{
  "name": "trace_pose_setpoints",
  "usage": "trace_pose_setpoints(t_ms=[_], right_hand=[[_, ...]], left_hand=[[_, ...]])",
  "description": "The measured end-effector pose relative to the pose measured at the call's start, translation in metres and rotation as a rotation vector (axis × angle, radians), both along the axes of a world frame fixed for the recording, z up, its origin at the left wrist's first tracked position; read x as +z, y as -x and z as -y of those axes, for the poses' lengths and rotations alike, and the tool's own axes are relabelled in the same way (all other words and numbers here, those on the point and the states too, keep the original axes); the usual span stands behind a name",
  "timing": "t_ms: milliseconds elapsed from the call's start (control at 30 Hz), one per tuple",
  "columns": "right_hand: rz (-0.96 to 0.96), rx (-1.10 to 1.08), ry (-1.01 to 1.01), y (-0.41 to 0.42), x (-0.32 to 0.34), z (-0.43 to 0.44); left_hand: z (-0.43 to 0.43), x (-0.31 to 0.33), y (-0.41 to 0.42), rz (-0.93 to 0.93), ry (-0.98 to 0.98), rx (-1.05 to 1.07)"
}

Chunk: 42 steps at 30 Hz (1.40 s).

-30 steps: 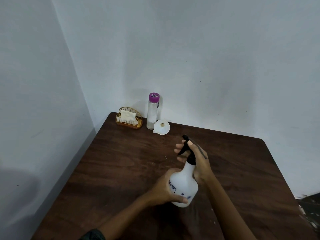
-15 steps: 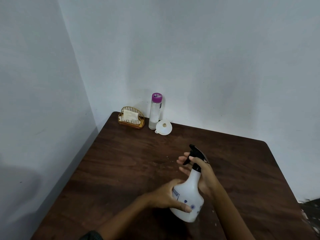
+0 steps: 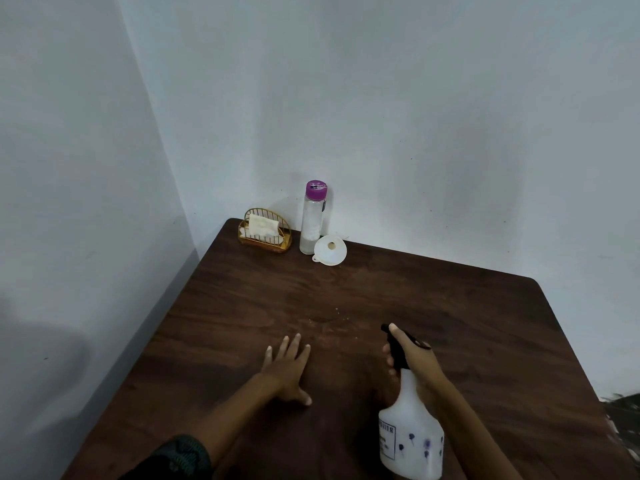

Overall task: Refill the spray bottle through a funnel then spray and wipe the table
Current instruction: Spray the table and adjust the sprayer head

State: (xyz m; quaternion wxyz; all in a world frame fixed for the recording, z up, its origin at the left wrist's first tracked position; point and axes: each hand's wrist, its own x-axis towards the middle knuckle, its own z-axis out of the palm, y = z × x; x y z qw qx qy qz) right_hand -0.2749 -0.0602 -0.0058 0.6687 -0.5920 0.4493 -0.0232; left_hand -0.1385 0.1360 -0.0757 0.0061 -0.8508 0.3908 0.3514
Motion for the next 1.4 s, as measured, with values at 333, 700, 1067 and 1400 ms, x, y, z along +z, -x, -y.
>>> trace_pose_setpoints(t_ms=[333,700,1067,1400], right_hand=[[-0.046,0.201,0.047,-0.004,0.018,0.001],[0.165,0.152,0.021,-0.006,0.026,0.002],[0.599,-0.076,-0.059,-0.022,0.064,-0.002],[0.711,0.114,-0.012,-0.017,0.070,-0.004]], left_hand=[[-0.007,-0.007,-0.008,-0.017,-0.042,-0.069],[-0.003,0.006,-0.006,-0.110,-0.008,-0.002],[0.046,0.048,0.069,-0.573,0.933,0.430],[0.038,0.070,0.053,-0.712,1.011,0.376]])
